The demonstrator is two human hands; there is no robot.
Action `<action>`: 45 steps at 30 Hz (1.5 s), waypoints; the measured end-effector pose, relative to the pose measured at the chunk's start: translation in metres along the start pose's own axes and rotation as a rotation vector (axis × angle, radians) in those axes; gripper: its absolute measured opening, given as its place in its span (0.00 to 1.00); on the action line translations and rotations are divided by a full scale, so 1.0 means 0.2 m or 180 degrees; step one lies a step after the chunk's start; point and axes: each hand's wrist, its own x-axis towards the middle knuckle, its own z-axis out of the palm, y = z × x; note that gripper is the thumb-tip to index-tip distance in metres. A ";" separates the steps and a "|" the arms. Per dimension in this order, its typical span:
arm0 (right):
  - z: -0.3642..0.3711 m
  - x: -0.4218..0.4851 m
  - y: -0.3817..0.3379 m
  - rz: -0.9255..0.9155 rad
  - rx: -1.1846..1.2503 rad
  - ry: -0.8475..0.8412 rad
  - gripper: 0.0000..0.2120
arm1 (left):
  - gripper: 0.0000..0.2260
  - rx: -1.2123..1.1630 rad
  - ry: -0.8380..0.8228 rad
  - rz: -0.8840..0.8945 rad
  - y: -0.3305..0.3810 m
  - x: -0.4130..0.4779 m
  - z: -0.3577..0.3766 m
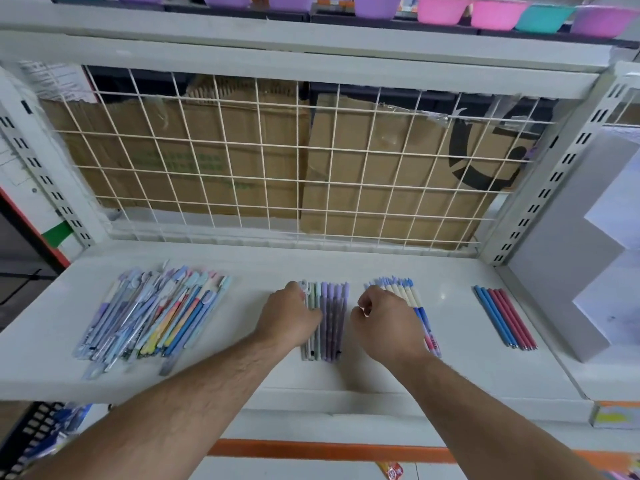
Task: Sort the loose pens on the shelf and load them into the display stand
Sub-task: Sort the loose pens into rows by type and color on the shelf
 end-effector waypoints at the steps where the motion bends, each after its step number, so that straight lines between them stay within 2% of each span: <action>1: 0.01 0.00 0.00 -0.0104 -0.0100 -0.0042 0.06 | 0.16 0.0082 0.0037 0.0063 0.00 -0.01 -0.01; 4: 0.04 0.00 -0.03 -0.0446 -0.0276 -0.0031 0.10 | 0.16 0.0367 0.0178 0.0229 -0.04 -0.05 -0.04; 9: 0.11 0.01 -0.14 -0.0823 -0.0509 -0.0065 0.11 | 0.19 0.0738 0.0290 0.0217 -0.17 -0.08 -0.16; 15: 0.18 0.00 -0.29 -0.0826 -0.0473 -0.0076 0.15 | 0.21 0.1628 0.0472 0.0121 -0.36 -0.08 -0.32; 19: 0.22 -0.02 -0.38 -0.0684 -0.0348 -0.0292 0.16 | 0.20 0.2140 0.0506 -0.0072 -0.48 -0.07 -0.40; 24: 0.28 -0.05 -0.46 -0.0611 -0.0487 -0.0180 0.16 | 0.13 0.2166 0.0345 0.0031 -0.56 -0.03 -0.46; 30: 0.26 -0.08 -0.53 -0.0651 -0.0501 -0.0045 0.16 | 0.09 0.2147 0.0313 0.0111 -0.56 0.01 -0.47; 40: 0.27 -0.08 -0.53 -0.0600 -0.0390 0.0007 0.16 | 0.12 0.2040 0.0143 0.0103 -0.54 0.05 -0.49; 45: 0.27 -0.07 -0.53 -0.0584 -0.0338 -0.0043 0.15 | 0.03 0.2170 -0.0203 0.0156 -0.50 0.06 -0.50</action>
